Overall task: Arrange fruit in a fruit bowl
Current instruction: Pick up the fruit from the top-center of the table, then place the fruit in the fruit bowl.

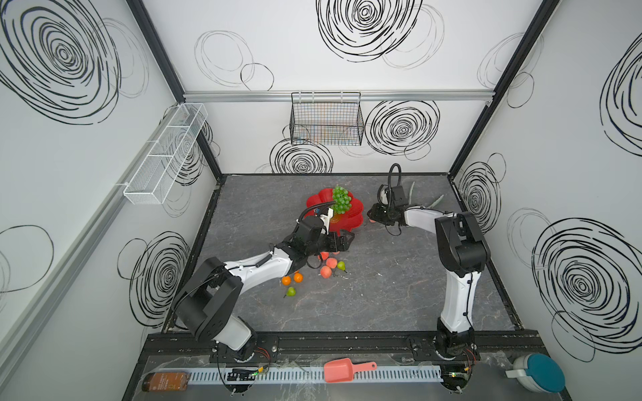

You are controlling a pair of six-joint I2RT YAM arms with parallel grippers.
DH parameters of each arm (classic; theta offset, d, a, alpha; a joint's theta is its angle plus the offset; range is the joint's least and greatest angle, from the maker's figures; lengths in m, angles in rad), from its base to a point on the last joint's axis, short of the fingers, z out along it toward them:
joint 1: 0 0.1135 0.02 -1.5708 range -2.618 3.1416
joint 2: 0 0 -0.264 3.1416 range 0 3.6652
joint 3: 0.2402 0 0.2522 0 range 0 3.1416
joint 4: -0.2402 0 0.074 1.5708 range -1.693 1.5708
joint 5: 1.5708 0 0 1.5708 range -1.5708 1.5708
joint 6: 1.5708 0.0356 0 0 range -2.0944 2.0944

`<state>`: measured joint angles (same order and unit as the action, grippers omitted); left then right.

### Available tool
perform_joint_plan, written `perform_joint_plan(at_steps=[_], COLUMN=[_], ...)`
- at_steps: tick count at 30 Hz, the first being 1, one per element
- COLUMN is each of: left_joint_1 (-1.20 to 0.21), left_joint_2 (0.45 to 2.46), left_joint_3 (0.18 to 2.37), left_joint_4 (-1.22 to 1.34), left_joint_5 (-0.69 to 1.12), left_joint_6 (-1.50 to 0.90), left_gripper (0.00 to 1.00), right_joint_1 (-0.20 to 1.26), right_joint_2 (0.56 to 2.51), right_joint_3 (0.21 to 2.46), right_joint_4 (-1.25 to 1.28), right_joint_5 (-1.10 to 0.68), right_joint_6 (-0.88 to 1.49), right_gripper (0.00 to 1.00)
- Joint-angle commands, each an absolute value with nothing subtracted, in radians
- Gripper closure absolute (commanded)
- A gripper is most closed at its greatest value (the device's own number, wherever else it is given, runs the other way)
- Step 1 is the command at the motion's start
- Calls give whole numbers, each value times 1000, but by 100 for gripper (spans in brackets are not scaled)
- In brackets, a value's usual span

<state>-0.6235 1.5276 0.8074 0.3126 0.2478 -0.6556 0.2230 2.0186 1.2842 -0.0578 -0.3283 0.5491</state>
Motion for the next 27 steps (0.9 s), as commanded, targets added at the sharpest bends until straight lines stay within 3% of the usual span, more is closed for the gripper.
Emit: perform_joint_plan(at_steps=[1,13,27], left_joint_1=[-591,-437,-319], left_joint_2=[1481,1424,1408], left_joint_3=[799,738,671], left_joint_4=[338,361,360], left_joint_5=[266,330,266], left_joint_6=[-668,-695,-787], left_gripper=[4,4,4], right_joint_1=[209,321,507], right_joint_2=[1918,1792,2070], right_joint_3=[1263,1275,1521], right_joint_4=[-75,-101,-170], right_joint_5=[-312,-270,-179], right_joint_6=[540,499,458], right_gripper=[55,56,56])
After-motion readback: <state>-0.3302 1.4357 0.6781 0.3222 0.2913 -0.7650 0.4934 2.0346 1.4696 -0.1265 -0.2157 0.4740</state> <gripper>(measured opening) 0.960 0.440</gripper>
